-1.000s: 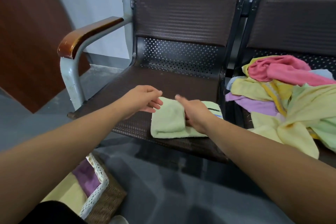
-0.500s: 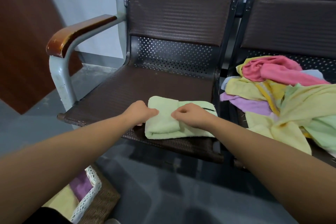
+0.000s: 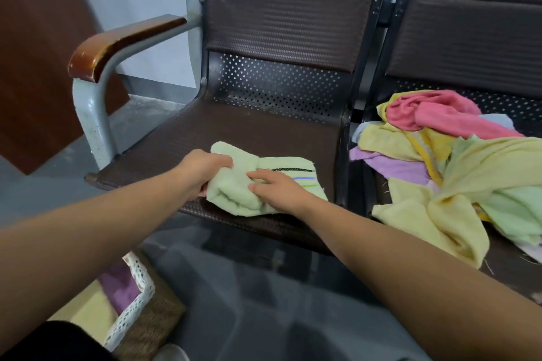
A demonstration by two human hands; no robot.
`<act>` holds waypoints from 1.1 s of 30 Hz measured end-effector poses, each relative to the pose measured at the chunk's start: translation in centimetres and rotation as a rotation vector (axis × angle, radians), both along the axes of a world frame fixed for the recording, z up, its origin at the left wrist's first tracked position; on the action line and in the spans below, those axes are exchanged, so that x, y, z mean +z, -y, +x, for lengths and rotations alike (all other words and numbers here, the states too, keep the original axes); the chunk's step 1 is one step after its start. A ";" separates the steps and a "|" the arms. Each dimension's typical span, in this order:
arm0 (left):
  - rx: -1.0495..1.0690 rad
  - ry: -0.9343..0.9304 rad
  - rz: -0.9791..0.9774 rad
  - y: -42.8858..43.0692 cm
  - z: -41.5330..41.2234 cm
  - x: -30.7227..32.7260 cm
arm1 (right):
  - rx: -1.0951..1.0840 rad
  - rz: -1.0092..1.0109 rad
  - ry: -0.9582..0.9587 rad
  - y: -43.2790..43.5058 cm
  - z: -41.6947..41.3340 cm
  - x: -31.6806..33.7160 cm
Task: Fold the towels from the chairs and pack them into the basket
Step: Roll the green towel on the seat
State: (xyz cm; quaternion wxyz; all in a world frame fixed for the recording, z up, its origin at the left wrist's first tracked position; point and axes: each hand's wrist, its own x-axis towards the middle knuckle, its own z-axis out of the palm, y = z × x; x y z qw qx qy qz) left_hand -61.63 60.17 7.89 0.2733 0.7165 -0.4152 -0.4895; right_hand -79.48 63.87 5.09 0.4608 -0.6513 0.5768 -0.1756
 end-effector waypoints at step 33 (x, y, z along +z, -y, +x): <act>-0.121 -0.299 0.145 1.1 -7.9 -1.6 | -0.730 0.328 0.498 2.1 -6.6 0.5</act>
